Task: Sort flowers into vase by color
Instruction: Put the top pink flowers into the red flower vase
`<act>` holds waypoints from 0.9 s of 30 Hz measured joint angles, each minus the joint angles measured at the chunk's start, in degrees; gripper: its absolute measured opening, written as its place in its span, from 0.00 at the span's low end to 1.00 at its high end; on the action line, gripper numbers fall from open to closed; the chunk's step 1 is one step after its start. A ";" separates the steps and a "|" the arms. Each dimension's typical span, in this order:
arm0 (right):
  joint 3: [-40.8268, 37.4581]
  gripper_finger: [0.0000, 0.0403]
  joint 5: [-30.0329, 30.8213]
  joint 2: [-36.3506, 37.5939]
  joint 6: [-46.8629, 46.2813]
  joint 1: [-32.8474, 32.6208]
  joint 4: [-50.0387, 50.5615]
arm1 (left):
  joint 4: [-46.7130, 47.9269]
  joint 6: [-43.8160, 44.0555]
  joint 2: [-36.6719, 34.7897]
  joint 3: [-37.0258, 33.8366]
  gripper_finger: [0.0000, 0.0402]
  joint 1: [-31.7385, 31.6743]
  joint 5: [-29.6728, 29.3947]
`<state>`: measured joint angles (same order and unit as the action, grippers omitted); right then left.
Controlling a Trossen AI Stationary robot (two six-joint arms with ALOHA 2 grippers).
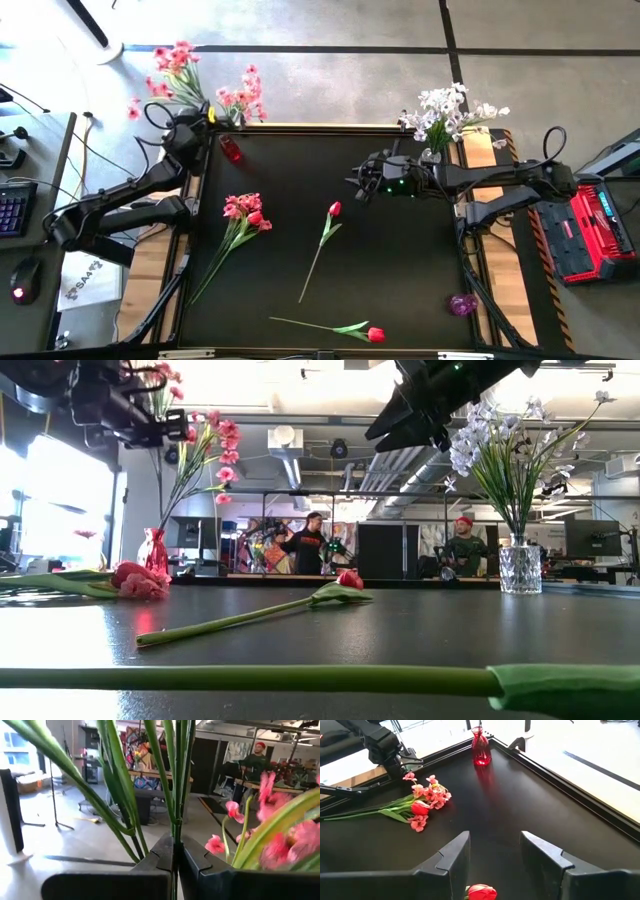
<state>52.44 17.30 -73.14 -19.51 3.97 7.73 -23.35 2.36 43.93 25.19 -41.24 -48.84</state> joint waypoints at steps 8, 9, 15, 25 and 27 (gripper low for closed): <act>-0.01 0.40 -0.09 0.00 0.06 0.03 0.23 | 7.17 2.60 -0.91 1.75 0.00 0.01 0.03; 0.00 0.40 -0.12 0.00 0.27 0.09 0.23 | 9.73 4.57 -0.83 1.75 0.00 0.01 0.17; 0.00 0.40 -0.22 0.00 0.46 0.15 0.23 | 19.81 13.74 0.36 1.69 0.00 0.01 0.11; 0.00 0.40 -1.19 0.00 0.29 0.15 0.23 | 24.92 22.03 4.09 1.69 0.13 -1.44 2.63; -0.01 0.40 -1.54 0.00 0.26 0.15 0.23 | 27.03 24.20 5.25 1.69 0.20 -2.46 5.68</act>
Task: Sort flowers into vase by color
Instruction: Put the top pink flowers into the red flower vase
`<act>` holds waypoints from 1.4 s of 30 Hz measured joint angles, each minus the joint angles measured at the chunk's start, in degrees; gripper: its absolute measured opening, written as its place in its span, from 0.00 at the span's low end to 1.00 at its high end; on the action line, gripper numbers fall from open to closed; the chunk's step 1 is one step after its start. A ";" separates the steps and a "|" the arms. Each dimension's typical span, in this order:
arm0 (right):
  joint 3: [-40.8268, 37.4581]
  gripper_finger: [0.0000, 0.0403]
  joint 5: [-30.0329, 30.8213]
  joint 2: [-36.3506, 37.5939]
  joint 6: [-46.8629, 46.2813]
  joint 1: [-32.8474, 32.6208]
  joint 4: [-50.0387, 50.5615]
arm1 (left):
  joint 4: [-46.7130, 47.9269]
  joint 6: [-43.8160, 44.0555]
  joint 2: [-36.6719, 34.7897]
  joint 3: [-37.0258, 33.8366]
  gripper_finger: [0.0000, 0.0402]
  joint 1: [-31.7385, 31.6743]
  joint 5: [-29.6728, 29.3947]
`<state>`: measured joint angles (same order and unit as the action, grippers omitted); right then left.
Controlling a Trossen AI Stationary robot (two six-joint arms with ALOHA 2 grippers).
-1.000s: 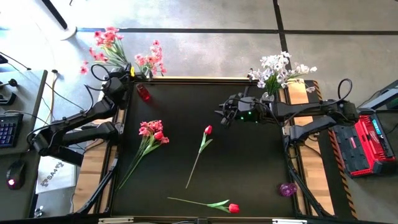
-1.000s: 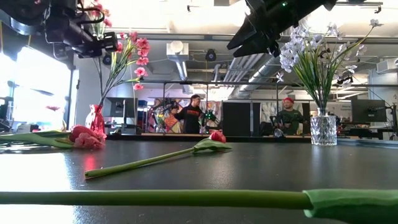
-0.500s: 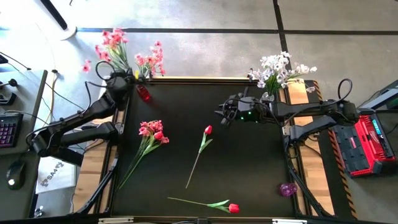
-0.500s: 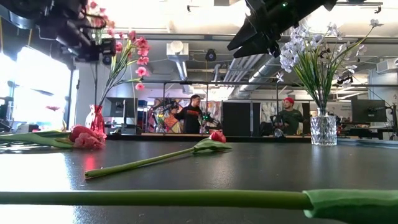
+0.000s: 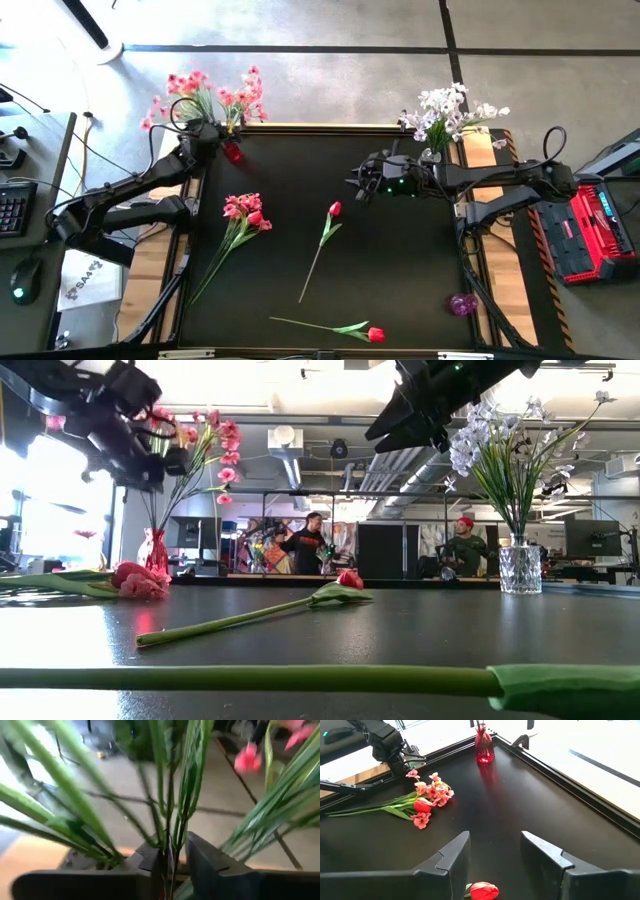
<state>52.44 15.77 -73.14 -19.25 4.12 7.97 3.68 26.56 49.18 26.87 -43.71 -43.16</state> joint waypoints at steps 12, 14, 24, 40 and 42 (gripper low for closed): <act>0.01 0.40 -2.73 0.00 -0.23 0.00 0.00 | 4.22 9.50 -1.40 0.00 0.55 -5.32 19.96; 0.01 0.40 -2.73 0.00 -0.23 0.00 0.00 | 4.05 8.51 -2.60 0.00 0.57 -5.66 20.68; -0.01 0.40 -2.73 0.00 0.01 0.00 0.00 | 5.42 8.41 -5.97 2.56 0.57 -7.08 26.27; -0.01 0.40 -3.82 0.00 0.02 0.00 0.00 | 16.06 5.59 -0.47 11.24 0.57 -7.30 24.97; -0.01 0.40 -4.67 0.00 -0.21 0.00 0.15 | 16.11 7.97 0.39 11.23 0.58 -7.31 26.22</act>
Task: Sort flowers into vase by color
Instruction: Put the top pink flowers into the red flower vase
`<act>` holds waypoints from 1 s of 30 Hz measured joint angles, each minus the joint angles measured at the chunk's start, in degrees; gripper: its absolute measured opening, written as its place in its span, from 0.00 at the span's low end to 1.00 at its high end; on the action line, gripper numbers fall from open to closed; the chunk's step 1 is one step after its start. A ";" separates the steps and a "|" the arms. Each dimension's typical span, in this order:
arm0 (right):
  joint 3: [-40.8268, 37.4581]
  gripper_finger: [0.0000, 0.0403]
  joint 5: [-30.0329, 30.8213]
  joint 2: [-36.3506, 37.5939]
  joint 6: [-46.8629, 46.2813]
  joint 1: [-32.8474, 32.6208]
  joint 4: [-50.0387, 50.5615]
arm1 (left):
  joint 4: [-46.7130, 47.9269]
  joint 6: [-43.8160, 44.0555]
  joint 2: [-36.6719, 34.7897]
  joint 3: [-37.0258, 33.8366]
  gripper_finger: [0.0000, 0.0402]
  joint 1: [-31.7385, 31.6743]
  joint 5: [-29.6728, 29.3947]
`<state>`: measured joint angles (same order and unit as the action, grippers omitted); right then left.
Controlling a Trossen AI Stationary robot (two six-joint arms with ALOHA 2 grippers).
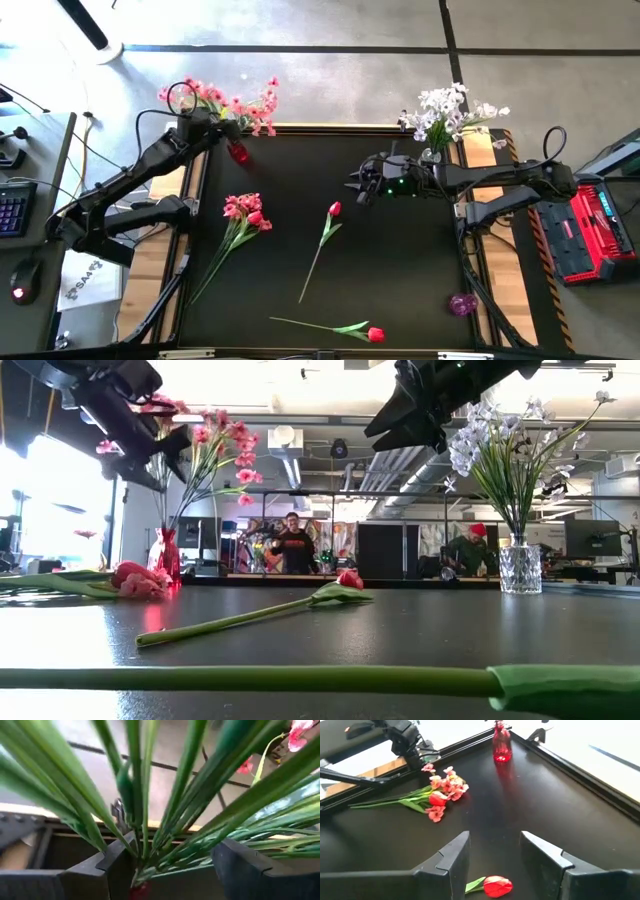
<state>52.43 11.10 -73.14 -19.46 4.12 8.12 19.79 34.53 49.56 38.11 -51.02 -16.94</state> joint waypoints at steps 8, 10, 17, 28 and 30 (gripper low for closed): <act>0.01 0.40 -2.26 0.00 -0.22 -0.02 1.23 | 0.26 5.82 0.94 0.04 0.60 -3.63 13.90; 0.01 0.40 -2.69 0.00 -0.24 -0.02 1.34 | 0.48 7.50 0.62 0.04 0.61 -4.30 13.95; 0.01 0.40 -4.19 0.00 -2.65 -0.02 3.10 | -0.36 10.42 -0.72 0.03 0.61 -6.42 17.22; 0.02 0.40 -5.35 0.00 -2.51 0.00 3.89 | 6.86 9.34 -1.02 2.04 0.57 -6.34 24.46; -0.01 0.40 -5.48 0.00 -2.58 0.00 3.89 | 9.20 8.37 -1.03 4.14 0.57 -6.34 24.49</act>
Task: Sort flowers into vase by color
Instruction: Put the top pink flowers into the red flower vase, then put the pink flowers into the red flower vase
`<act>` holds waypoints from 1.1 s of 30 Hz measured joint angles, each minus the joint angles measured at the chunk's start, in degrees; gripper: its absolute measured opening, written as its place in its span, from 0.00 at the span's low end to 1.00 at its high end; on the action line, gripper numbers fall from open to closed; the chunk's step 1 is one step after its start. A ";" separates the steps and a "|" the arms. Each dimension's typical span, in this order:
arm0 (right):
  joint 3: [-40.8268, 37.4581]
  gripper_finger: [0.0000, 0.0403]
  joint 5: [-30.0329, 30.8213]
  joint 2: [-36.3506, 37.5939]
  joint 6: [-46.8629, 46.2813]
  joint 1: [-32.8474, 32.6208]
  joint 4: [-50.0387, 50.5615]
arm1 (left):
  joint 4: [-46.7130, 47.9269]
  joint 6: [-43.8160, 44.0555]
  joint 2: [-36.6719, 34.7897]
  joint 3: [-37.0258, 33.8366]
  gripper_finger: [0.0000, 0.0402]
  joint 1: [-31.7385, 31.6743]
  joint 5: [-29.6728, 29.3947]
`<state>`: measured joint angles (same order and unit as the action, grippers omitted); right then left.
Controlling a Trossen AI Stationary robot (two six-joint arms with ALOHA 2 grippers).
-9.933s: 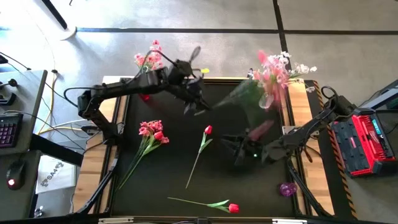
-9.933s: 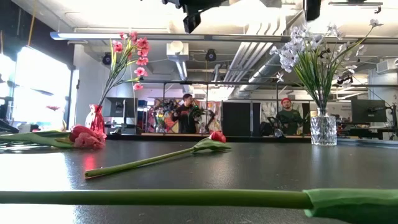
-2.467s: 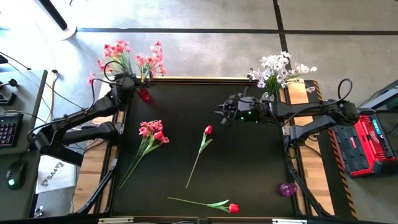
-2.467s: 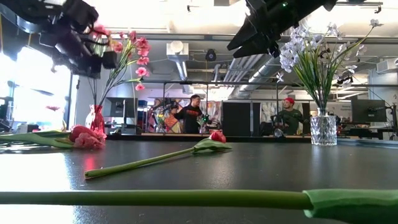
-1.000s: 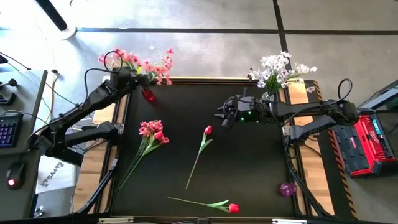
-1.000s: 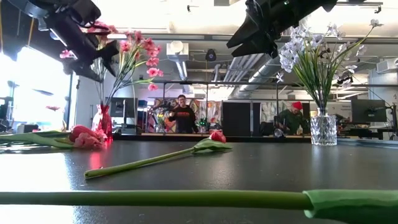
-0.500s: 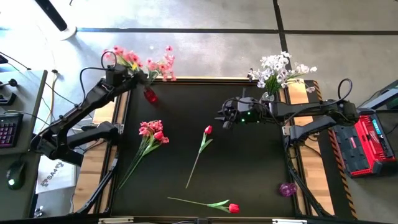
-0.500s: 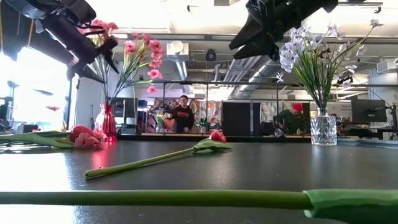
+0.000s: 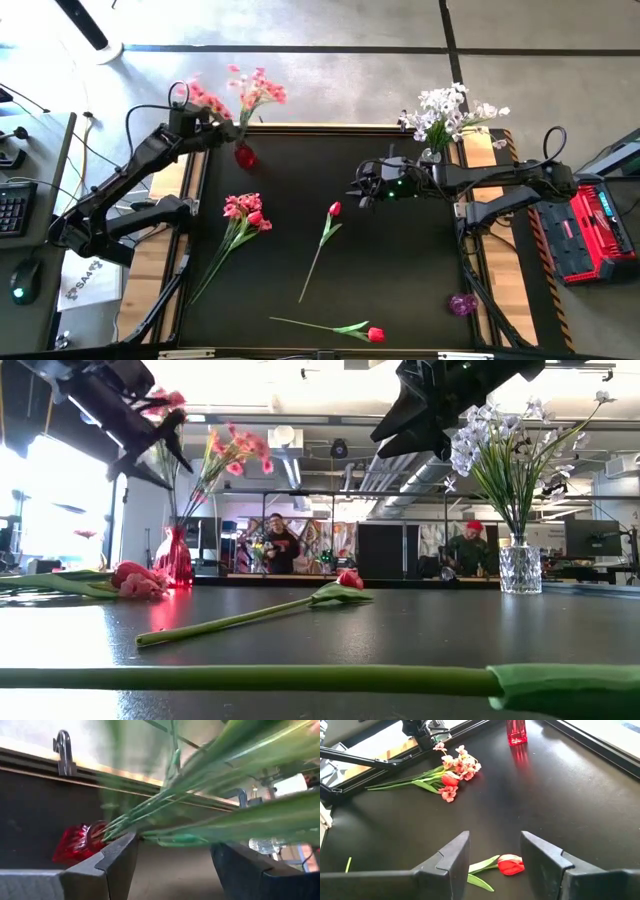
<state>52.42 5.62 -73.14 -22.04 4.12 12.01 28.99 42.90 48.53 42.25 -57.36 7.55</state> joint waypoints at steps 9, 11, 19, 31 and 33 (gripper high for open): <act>0.01 0.40 -0.18 0.00 -0.27 -0.04 1.21 | 7.64 -5.08 -0.01 9.24 0.57 0.02 -1.92; 0.02 0.40 -0.21 0.00 -0.17 -0.04 1.54 | 7.31 -5.03 -0.02 10.75 0.57 0.00 -3.47; 0.01 0.40 -1.47 0.00 -0.03 -0.04 3.27 | 6.18 -8.10 -0.01 17.68 0.57 2.01 -3.06; 0.02 0.40 -6.14 0.00 2.78 -0.04 4.92 | -3.36 -24.21 -0.22 23.99 0.47 20.00 0.89; 0.02 0.40 -6.15 0.00 2.78 -0.04 5.47 | -5.00 -26.95 -0.20 23.99 0.44 25.17 0.86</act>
<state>52.44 -0.54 -73.14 -19.27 4.08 17.48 23.99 15.95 48.34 66.24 -32.20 8.41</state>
